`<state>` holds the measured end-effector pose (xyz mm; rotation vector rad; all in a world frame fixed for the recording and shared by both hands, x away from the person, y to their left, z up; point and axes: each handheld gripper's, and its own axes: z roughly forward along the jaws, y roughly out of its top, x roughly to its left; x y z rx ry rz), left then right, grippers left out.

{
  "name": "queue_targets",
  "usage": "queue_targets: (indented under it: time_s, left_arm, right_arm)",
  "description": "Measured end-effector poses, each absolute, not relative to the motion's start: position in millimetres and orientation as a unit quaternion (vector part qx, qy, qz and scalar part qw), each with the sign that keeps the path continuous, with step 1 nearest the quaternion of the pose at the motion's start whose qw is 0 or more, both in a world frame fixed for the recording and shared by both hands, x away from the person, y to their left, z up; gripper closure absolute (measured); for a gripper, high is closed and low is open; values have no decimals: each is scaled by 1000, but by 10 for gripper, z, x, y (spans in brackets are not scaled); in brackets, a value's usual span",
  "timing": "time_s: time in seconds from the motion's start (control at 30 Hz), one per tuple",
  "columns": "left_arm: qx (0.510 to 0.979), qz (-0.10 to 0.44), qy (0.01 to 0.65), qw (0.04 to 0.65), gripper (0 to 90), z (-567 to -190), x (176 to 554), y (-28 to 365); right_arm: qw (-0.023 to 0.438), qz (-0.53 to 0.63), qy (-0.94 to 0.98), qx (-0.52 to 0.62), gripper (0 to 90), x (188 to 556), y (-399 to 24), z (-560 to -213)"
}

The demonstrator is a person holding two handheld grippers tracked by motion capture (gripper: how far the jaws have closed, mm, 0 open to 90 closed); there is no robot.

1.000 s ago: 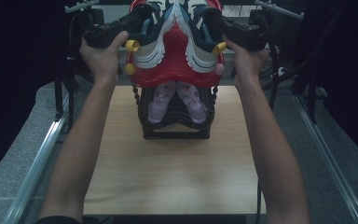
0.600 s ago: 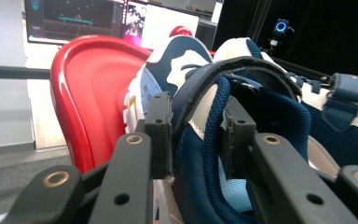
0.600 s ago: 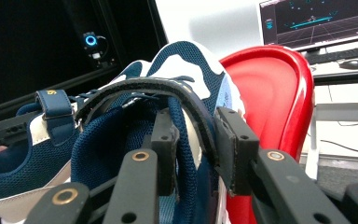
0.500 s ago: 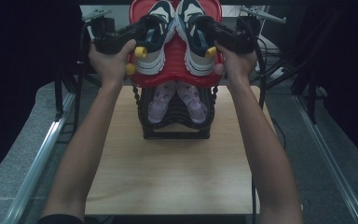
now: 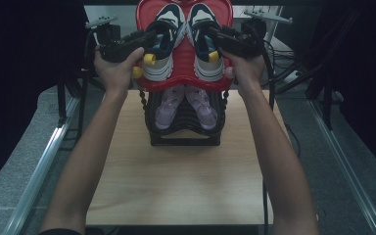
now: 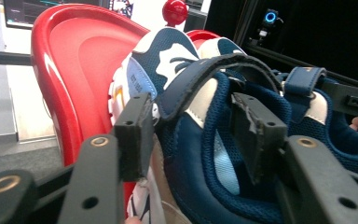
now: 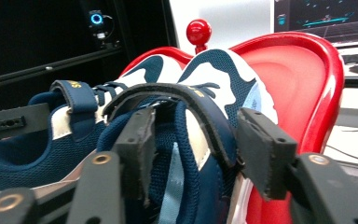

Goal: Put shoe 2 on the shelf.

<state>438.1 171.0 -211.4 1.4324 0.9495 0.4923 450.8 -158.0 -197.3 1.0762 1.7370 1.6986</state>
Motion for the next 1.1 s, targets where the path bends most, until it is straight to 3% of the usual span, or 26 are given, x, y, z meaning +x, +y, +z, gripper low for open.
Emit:
queue_targets:
  time_s: [0.13,0.6,1.1]
  left_arm:
    - [617,211,412,636,450,-2092,4338,1758]
    - [610,205,404,650,439,-2080,4076,1952]
    - [619,201,397,647,440,-2238,3865,2228]
  right_arm:
    - [231,634,627,390,388,4461,-1626,-1947]
    - [215,667,612,366,378,4189,-1835,-1947]
    - [205,676,608,361,383,4034,-2111,-2280]
